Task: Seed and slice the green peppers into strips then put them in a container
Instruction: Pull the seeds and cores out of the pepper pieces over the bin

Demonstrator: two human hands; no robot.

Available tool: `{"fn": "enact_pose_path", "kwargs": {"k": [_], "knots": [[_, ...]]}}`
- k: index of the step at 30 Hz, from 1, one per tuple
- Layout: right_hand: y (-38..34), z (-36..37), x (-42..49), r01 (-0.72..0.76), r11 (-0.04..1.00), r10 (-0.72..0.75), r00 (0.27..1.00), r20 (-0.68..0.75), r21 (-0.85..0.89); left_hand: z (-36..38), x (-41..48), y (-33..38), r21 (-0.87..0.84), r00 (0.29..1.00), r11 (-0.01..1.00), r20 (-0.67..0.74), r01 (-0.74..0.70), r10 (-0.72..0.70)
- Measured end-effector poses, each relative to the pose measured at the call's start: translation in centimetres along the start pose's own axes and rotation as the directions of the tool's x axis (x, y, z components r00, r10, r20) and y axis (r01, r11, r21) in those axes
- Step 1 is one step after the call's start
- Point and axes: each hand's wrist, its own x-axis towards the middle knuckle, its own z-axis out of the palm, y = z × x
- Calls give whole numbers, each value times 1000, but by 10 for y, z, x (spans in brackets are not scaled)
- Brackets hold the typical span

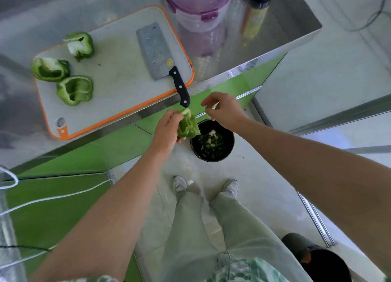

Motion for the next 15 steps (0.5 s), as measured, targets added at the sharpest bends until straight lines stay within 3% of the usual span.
{"fn": "enact_pose_path", "kwargs": {"k": [3, 7, 12, 15], "knots": [[-33, -2, 5, 100, 995, -99, 994, -44, 22, -19, -6, 17, -64, 996, 997, -78, -35, 30], [-66, 8, 24, 82, 996, -84, 995, -57, -33, -50, 0, 32, -79, 991, 996, -124, -50, 40], [-96, 32, 49, 15, 961, -24, 999, -29, -277, -85, 31, 43, -25, 966, 999, -258, -38, 30], [-106, 36, 66, -33, 893, 36, 999, 0, -450, -107, 55, 47, 117, 957, 993, -289, 2, 32]]}}
